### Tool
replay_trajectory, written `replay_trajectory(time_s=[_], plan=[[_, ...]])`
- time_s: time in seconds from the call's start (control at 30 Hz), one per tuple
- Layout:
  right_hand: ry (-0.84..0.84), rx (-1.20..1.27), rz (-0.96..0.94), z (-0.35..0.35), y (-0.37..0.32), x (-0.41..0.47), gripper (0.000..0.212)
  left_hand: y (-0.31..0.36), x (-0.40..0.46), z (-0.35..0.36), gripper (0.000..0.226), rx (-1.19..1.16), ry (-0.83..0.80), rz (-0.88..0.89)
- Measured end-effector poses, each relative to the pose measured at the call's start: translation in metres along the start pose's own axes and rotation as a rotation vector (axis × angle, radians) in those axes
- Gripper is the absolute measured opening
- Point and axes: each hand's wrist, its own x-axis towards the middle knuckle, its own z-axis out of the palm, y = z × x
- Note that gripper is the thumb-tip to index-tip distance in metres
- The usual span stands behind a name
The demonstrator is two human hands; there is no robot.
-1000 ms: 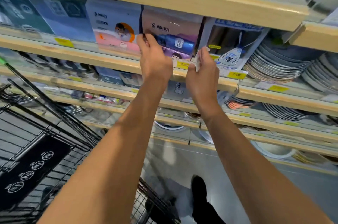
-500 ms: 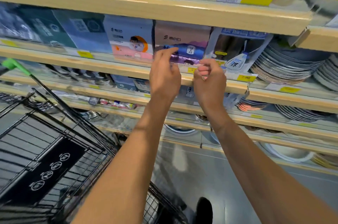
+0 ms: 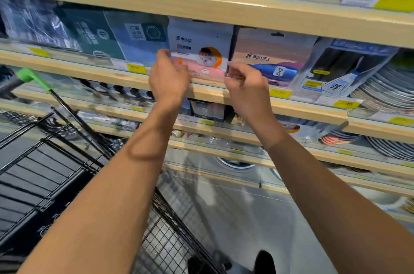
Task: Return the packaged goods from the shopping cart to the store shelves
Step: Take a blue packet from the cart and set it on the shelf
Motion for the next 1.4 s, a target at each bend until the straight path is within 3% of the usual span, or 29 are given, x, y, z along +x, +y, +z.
replay_trajectory(time_s=[0.1, 0.2, 0.27, 0.33, 0.43, 0.5, 0.6, 0.9, 1.07, 1.13, 1.23, 1.4], plan=[[0.12, -0.047, -0.036, 0.005, 0.001, 0.008, 0.039, 0.009, 0.004, 0.007, 0.027, 0.107, -0.038, 0.16], [0.2, -0.126, 0.047, -0.002, 0.007, 0.016, 0.039, 0.013, -0.005, 0.026, 0.025, 0.021, 0.029, 0.294], [0.203, -0.192, 0.058, -0.006, 0.012, 0.019, 0.04, 0.007, -0.007, 0.033, 0.038, -0.093, 0.171, 0.2], [0.206, -0.23, 0.034, -0.008, 0.015, 0.018, 0.041, -0.002, -0.005, 0.035, 0.045, -0.188, 0.207, 0.086], [0.236, -0.2, -0.06, -0.003, 0.019, 0.01, 0.043, -0.003, -0.009, 0.038, 0.033, -0.139, 0.122, 0.234], [0.25, -0.183, -0.133, 0.003, 0.022, 0.005, 0.045, 0.001, -0.013, 0.04, 0.038, -0.051, 0.148, 0.316], [0.23, -0.186, -0.14, 0.005, 0.023, 0.001, 0.046, -0.002, -0.008, 0.038, 0.051, -0.115, 0.2, 0.15], [0.253, -0.137, -0.018, 0.006, 0.016, -0.001, 0.041, -0.024, 0.001, 0.03, 0.026, -0.219, -0.045, 0.233], [0.323, -0.172, -0.218, 0.043, -0.002, -0.036, 0.017, -0.075, -0.012, -0.01, 0.015, -0.303, 0.093, 0.231], [0.194, -0.117, -0.167, 0.078, -0.013, -0.059, 0.011, -0.119, -0.024, -0.044, 0.012, -0.254, 0.151, 0.158], [-0.192, -0.122, -0.104, 0.134, -0.016, -0.105, 0.016, -0.196, -0.048, -0.101, 0.012, -0.18, 0.257, -0.102], [-0.979, -0.614, -0.076, 0.208, 0.001, -0.215, 0.031, -0.335, -0.124, -0.21, 0.035, 0.15, 0.523, -0.642]])
